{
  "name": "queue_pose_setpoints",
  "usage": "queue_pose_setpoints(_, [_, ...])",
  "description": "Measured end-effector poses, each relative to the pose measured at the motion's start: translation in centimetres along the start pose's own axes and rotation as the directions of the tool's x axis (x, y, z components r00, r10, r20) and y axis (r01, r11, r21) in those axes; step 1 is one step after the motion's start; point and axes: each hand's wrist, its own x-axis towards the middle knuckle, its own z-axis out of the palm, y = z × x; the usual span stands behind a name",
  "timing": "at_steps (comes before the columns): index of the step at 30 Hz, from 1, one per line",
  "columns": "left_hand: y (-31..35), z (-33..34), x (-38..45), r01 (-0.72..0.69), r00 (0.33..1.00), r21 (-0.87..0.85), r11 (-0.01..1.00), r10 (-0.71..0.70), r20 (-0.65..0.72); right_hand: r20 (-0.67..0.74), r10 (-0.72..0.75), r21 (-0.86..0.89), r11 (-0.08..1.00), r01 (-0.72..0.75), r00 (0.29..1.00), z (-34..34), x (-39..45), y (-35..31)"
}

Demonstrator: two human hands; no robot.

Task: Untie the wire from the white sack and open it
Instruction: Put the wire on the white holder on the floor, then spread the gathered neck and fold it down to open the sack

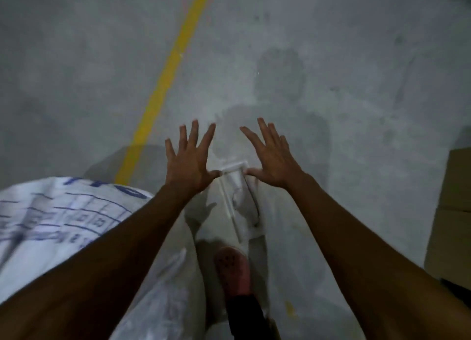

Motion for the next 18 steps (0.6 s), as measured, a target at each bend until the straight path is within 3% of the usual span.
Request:
queue_pose_setpoints(5, [-5.0,-15.0,-3.4,0.003,0.99,0.039,0.999,0.002,-0.142,-0.077,-0.221,-0.095,0.972,0.213,0.972,-12.2,0.9,-10.3])
queue_pose_setpoints(9, [-11.0,-23.5,-10.2,0.03,0.975,0.03,0.999,-0.023,-0.219,-0.068,-0.388,-0.139,0.916,0.376,0.919,-18.0,0.4,-20.0])
queue_pose_setpoints(13, [-16.9,-27.6,-18.9,0.07,0.968,-0.037,0.997,-0.077,-0.238,-0.001,-0.525,-0.146,0.842,0.519,0.851,-18.8,-1.3,-29.1])
queue_pose_setpoints(18, [-23.5,-27.0,-31.3,0.141,0.962,-0.183,0.973,-0.178,-0.205,0.147,-0.665,-0.117,0.723,0.68,0.732,-14.1,-4.7,-38.9])
